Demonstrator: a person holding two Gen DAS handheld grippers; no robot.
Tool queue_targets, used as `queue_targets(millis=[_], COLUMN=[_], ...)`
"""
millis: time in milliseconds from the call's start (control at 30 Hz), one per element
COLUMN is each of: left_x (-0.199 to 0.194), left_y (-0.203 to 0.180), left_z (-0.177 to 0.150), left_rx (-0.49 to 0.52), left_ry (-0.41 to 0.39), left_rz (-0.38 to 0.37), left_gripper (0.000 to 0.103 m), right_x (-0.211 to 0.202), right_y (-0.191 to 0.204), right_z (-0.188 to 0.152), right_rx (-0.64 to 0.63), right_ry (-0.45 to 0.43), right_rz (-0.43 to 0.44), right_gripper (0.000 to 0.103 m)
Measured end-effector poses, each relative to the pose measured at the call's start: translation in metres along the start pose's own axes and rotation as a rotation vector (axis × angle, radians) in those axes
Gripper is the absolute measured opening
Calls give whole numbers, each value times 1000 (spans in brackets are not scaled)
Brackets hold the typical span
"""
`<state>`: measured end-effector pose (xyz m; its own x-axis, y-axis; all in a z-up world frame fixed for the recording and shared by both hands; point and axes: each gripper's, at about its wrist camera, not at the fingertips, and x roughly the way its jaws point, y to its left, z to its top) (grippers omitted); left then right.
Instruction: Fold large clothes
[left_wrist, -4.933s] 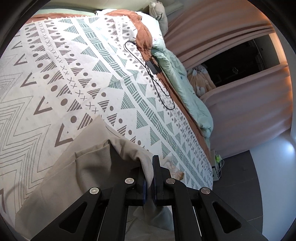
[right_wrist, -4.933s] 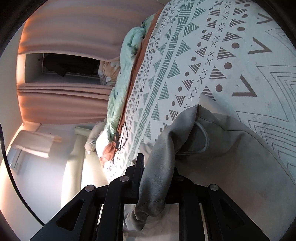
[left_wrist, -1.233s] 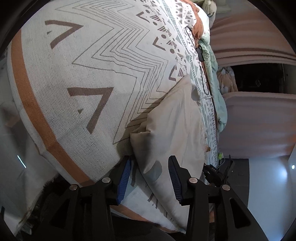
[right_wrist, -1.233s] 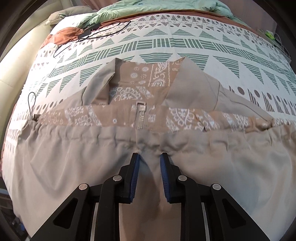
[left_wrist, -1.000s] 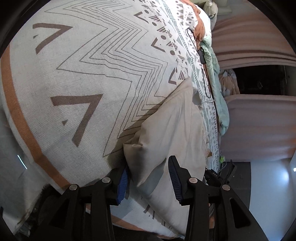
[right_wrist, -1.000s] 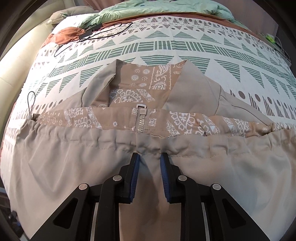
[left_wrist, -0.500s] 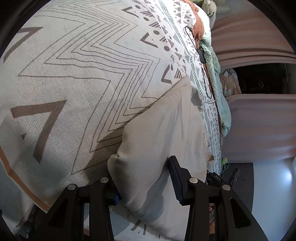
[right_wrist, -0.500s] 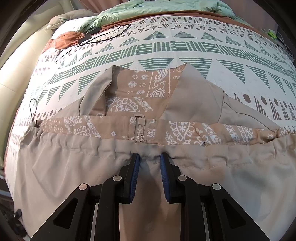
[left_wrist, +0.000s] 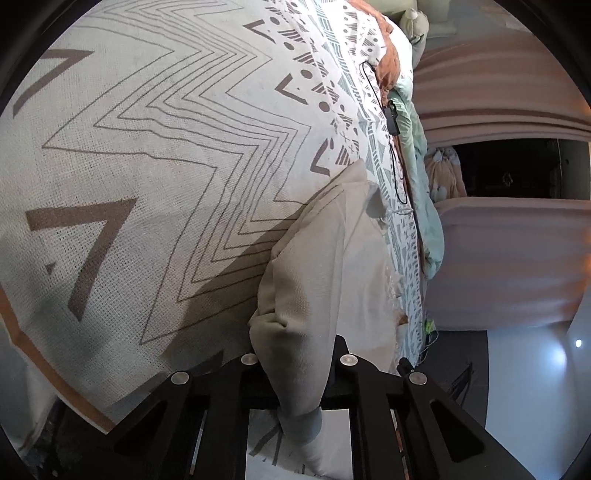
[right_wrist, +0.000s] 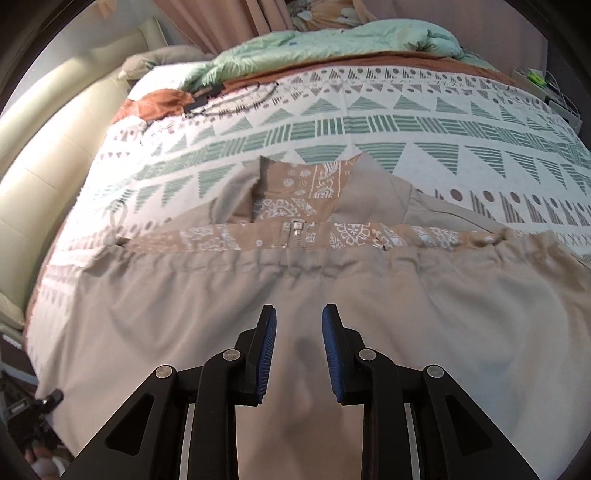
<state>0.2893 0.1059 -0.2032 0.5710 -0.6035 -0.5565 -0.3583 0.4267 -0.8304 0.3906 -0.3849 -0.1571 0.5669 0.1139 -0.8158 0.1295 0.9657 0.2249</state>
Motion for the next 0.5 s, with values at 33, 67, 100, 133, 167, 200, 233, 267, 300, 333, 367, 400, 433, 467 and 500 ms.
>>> queue_targets(millis=[33,67,100,133,167,200,233,267,300,333,367,400,433,467,500], left_x=[-2,-5,-7,-9,-11,-13,-13,-14,-15,-15,-16,-17,-18,-18,-19], left_y=[-5,-10,-16,-22,-28,-33,-39,-45,-50,-56,-62,-68,-75,-82,-88], left_z=[0,0,0,0,-1,-2,-2,-3,-4,-5,-5,-6,-8,-9,-10], left_rx=[8,21,35,51,66,78,87,97,106,118,131,143,155,165,174], left_ry=[-2,-4,-6,-8,-10,-11,-11,-10,-9,-8,-8,-8,-8,-7,-5], left_rz=[-9,-20,-30,-41,-49,-55,-60,-69,-76,-83,-89,-95,-103,-112,-121], left_gripper=[10,10,9,9,9,9,9,8,8,8,8,8,8,8,8], right_x=[-11,-18,-24,-29,-32,-35,-38,-41,-45,-49,-54,-57,-60,-62,-62], right_y=[-2,-3,-4,-5,-7,-7,-9,-11,-13,-14,-15,-16,-15,-13,-12], right_z=[-6,-13,-20,-28,-34,-40,-46,-51,-56,-60,-66,-72,-78,-86,-92], right_rx=[11,16,18,18,19,22,31,45,59,68,76,79,78,73,71], right_ry=[-16,-24,-28,-29,-30,-29,-27,-26,-30,-37,-48,-54,-54,-50,-43], right_rz=[16,29,36,37,35,33,35,41,56,74,96,107,117,134,148], right_gripper=[32,33,35,35,35,35,35,35,35,35,35,35,35,35,35])
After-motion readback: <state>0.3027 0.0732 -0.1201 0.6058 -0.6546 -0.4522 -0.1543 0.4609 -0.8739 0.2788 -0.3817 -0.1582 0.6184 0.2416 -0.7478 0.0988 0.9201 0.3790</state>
